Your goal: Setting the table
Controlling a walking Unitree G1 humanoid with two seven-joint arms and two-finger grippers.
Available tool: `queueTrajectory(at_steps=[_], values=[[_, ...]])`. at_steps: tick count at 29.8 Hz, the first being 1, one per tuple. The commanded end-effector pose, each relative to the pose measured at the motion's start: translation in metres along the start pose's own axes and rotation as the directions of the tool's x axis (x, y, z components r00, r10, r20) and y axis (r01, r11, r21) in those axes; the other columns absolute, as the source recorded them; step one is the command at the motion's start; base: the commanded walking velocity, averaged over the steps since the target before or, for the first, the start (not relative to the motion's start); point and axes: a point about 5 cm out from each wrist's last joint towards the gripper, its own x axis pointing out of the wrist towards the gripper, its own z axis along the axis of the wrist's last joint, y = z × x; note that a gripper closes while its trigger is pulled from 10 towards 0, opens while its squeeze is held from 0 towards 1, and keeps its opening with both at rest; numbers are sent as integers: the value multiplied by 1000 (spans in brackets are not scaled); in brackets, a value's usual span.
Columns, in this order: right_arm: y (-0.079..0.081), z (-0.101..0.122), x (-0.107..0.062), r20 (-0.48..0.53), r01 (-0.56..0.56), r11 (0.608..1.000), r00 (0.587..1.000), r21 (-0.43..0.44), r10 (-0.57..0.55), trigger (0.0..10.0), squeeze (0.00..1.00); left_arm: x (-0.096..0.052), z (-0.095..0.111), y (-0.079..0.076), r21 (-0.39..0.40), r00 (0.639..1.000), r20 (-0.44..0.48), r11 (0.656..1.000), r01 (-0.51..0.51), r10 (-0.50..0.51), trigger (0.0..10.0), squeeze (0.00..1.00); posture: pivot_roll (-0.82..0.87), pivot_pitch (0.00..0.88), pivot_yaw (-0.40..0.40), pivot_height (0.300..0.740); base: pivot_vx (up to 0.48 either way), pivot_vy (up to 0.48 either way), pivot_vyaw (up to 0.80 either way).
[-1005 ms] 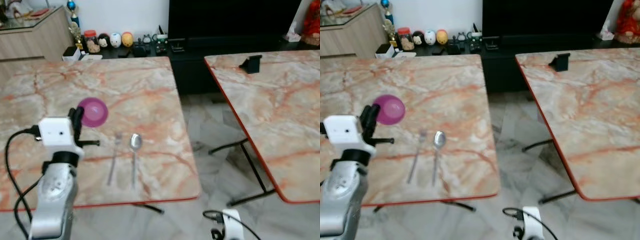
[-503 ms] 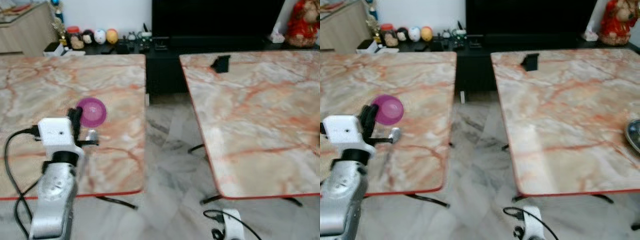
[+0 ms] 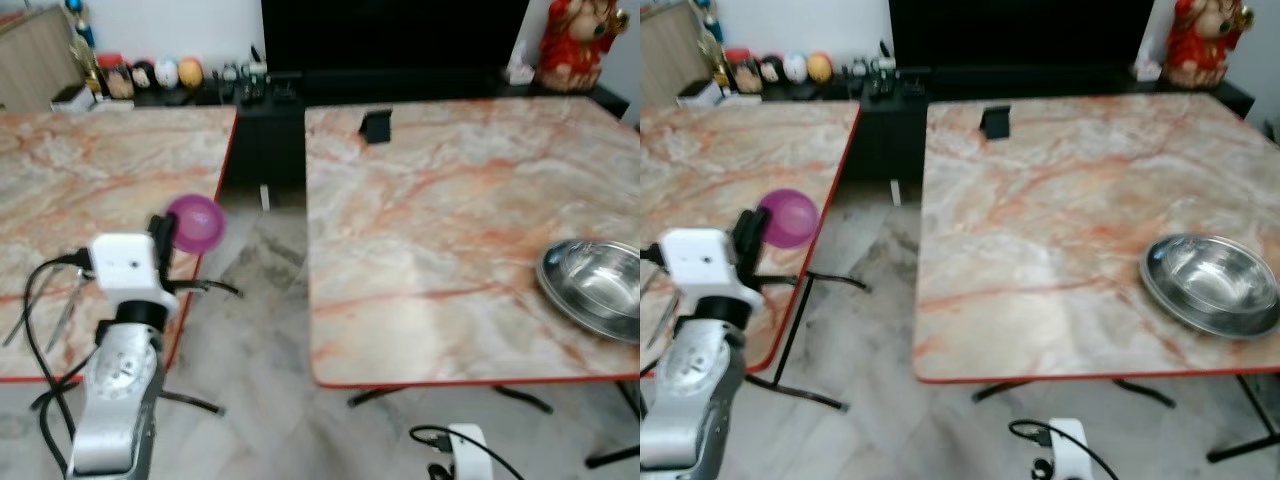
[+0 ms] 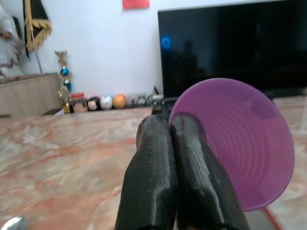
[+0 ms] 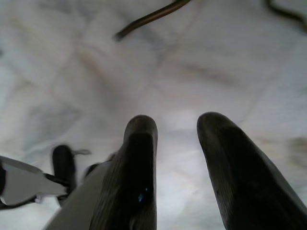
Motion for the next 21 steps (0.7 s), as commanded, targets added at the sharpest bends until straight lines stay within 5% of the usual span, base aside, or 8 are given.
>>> queueTrajectory(at_steps=[1, 21], values=[[9, 2, 1, 5, -21, 1000, 1000, -1, 21, 10000, 0, -1, -2, 5, 18, 1000, -10, 1000, -11, 11, 10000, 0, 22, 0, 4, 724, 0, -454, 0], [7, 4, 1, 8, -18, 1000, 1000, -7, 18, 10000, 0, 0, -3, 7, 19, 1000, -15, 1000, -22, 23, 10000, 0, 22, 0, -9, 724, 0, -453, 0]])
